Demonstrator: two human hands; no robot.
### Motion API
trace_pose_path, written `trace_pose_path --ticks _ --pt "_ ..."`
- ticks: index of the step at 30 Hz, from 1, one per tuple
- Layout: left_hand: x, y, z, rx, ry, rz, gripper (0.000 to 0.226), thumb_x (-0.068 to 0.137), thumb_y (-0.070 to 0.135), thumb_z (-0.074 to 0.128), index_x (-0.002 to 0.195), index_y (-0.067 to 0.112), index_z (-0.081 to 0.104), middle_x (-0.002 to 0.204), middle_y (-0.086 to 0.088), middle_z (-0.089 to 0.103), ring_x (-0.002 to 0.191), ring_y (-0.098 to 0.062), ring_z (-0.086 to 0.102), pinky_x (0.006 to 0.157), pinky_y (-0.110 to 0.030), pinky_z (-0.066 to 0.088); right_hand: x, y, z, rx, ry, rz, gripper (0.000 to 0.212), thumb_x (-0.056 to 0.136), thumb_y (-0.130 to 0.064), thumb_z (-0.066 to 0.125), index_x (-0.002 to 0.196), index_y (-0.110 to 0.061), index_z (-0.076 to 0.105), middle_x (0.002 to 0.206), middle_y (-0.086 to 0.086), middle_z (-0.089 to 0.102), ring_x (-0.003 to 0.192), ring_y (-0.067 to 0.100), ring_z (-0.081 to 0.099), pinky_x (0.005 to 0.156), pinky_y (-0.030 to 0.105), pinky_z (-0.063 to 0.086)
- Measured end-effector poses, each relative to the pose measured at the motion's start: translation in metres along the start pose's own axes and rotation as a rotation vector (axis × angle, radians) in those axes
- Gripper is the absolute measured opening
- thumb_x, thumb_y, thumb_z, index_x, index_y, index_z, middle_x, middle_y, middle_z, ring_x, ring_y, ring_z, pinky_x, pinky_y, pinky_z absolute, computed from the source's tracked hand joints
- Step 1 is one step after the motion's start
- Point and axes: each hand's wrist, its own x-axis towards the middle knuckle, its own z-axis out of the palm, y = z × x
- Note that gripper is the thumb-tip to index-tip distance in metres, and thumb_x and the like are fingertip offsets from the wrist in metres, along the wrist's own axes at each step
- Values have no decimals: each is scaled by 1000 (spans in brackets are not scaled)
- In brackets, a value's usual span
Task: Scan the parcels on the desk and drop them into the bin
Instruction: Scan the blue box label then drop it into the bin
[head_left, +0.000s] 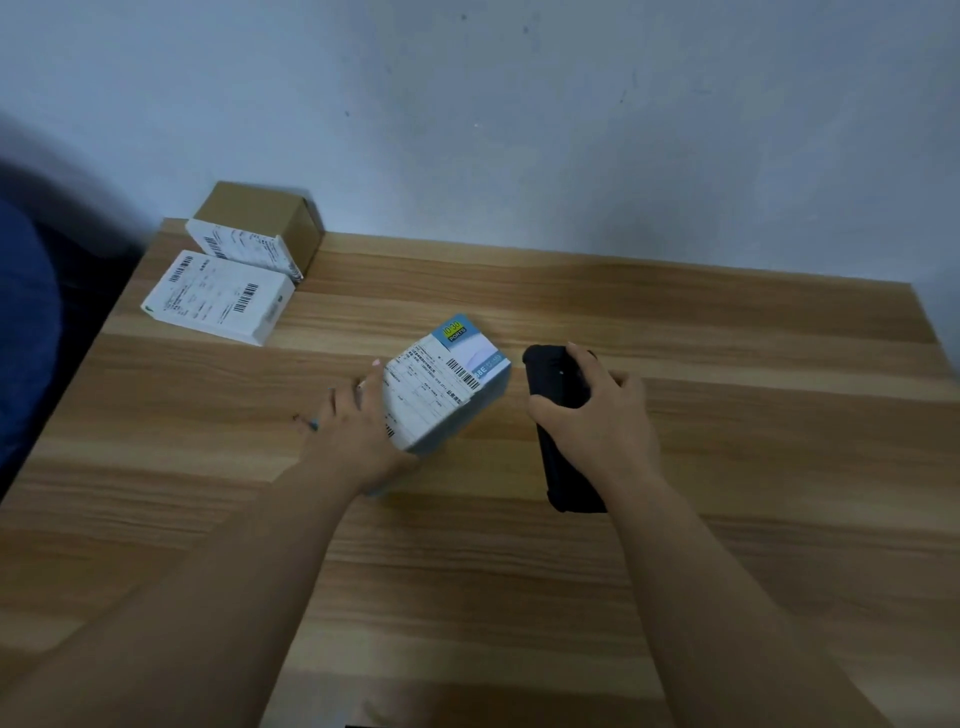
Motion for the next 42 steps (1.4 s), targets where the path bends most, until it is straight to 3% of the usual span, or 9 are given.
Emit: trace_pose_path --ticks 4,10,18,24,31,36,39,42 --pt "-3 4 -14 52 46 -45 125 70 65 73 154 27 -12 150 -14 25 137 -35 27 109 -54 32 0 -12 -6 -15 -21 -26 73 85 -50 65 149 -51 30 141 -1 31 98 22 49 76 35 46" --pt "-26 3 -75 241 382 -109 127 69 70 71 154 23 -10 148 -12 25 133 -33 31 103 -52 39 -14 -69 -29 -90 -104 -206 76 80 -50 65 148 -54 31 135 -5 34 104 22 54 78 33 44" --pt "-65 -17 -169 365 667 -158 117 74 66 65 157 23 -5 147 -7 27 129 -29 33 103 -51 35 -64 -168 -71 -356 -158 -553 65 82 -52 62 142 -45 39 117 -1 38 96 26 57 79 32 46" --pt "-98 -29 -206 381 711 -229 114 76 67 59 156 24 -10 148 -3 25 130 -27 34 104 -46 36 -94 -192 -101 -534 -149 -620 59 82 -55 62 137 -39 49 110 2 39 92 25 45 79 31 40" --pt "-118 -31 -218 356 767 -256 113 78 65 59 156 23 -10 146 -3 27 131 -27 33 103 -48 36 -113 -209 -127 -678 -193 -681 60 81 -55 62 137 -36 54 130 5 54 97 24 50 79 29 44" --pt "-127 -38 -220 145 759 -355 116 74 71 61 155 24 -7 148 -7 27 133 -31 34 102 -49 39 -122 -220 -130 -463 -211 -732 59 77 -51 66 133 -36 56 124 3 58 102 24 62 91 34 53" --pt "-142 -47 -227 -77 746 -453 111 73 76 56 154 26 -2 149 -13 28 133 -37 35 104 -53 36 -126 -231 -114 -298 -214 -749 65 74 -52 66 136 -47 50 125 1 52 99 24 63 90 36 55" --pt "-163 -65 -238 -117 744 -506 99 76 75 51 153 32 5 147 -14 28 129 -40 38 104 -53 32 -138 -251 -88 -202 -157 -788 70 78 -50 66 144 -50 40 124 -2 41 101 23 60 87 32 49"
